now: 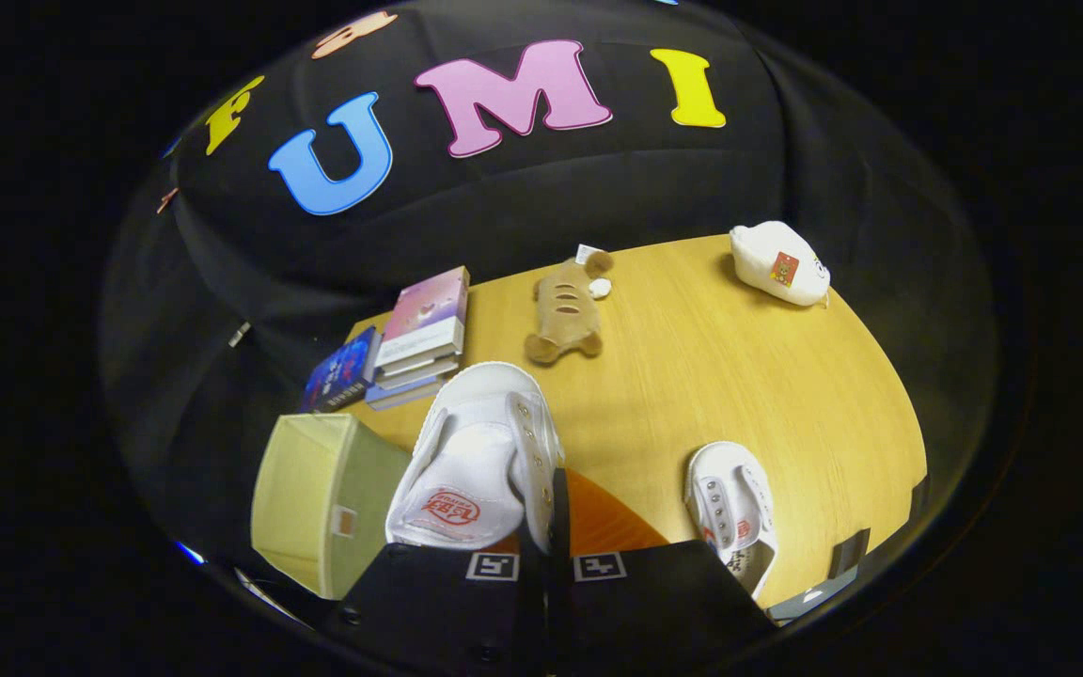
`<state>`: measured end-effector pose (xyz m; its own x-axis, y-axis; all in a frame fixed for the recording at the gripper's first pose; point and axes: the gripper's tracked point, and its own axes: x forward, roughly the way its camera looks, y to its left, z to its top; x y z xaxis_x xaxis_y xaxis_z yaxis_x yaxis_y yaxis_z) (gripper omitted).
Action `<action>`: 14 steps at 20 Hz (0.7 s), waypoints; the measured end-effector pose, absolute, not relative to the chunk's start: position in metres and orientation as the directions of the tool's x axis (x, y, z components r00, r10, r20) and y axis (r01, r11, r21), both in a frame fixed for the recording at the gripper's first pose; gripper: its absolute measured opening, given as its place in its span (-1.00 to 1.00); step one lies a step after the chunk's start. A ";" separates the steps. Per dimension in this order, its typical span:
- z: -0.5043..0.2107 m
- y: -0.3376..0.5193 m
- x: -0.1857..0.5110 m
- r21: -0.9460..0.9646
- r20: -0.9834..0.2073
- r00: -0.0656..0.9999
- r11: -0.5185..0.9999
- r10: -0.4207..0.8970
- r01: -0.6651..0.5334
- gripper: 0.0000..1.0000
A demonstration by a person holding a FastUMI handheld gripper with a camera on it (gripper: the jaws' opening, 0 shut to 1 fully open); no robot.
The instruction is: Open the storage box then place both shoes into the box .Put the left shoe in first, then the right shoe, with the right side of both shoes facing outward in a uniform manner.
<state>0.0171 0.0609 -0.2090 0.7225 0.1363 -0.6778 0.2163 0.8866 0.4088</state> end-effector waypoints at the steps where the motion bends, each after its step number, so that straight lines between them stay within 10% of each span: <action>1: -0.191 0.074 0.023 0.426 -0.669 0.729 0.879 0.147 0.214 -0.87; 14: -0.195 0.306 0.036 0.468 -0.813 0.502 0.844 0.295 0.261 -0.87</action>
